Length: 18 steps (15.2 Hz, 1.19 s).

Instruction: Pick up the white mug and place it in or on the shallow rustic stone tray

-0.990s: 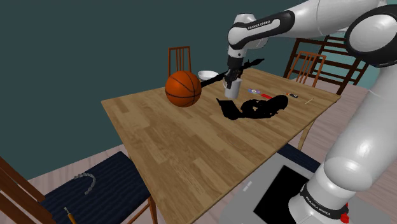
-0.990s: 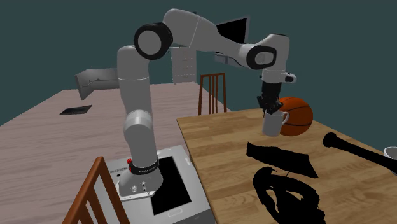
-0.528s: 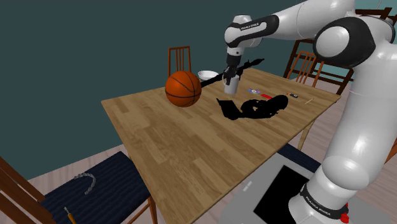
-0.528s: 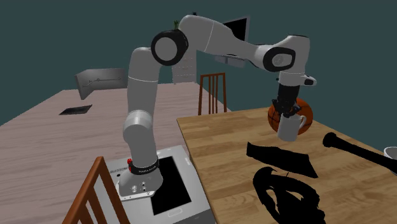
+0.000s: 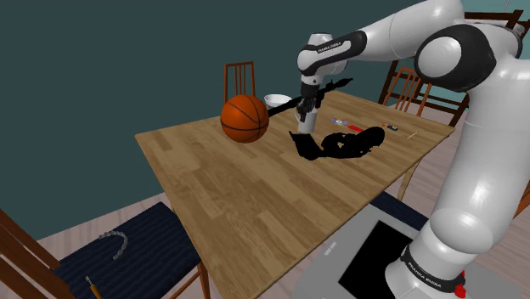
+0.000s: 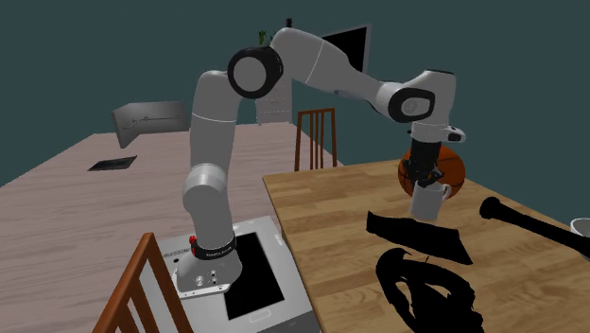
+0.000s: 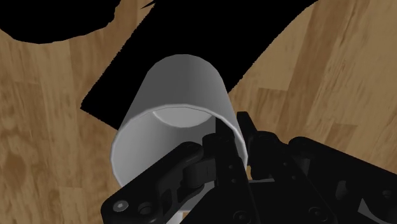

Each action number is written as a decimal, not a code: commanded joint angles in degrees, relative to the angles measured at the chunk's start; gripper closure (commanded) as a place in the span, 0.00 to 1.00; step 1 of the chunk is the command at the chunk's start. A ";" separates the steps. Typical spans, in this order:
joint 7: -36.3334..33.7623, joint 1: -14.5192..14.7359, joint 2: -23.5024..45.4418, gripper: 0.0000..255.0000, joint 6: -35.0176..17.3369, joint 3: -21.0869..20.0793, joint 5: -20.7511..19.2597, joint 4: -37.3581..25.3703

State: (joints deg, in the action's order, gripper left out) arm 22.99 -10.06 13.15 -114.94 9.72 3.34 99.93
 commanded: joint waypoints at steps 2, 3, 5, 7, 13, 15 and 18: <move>0.25 -0.10 0.79 1.00 -2.13 -0.01 0.21 1.33; 0.30 -0.10 1.02 1.00 -2.82 -0.03 0.27 1.81; 0.39 -0.12 1.49 1.00 -4.21 -0.06 0.39 2.73; 0.50 -0.14 2.02 1.00 -5.59 -0.10 0.53 3.59; 0.50 -0.14 2.05 1.00 -5.67 -0.10 0.54 3.64; 0.50 -0.14 2.05 1.00 -5.67 -0.10 0.54 3.64; 0.50 -0.14 2.05 0.00 -5.67 -0.10 0.54 3.64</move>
State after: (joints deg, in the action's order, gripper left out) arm 23.49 -10.20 15.20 -120.61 9.61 3.87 103.57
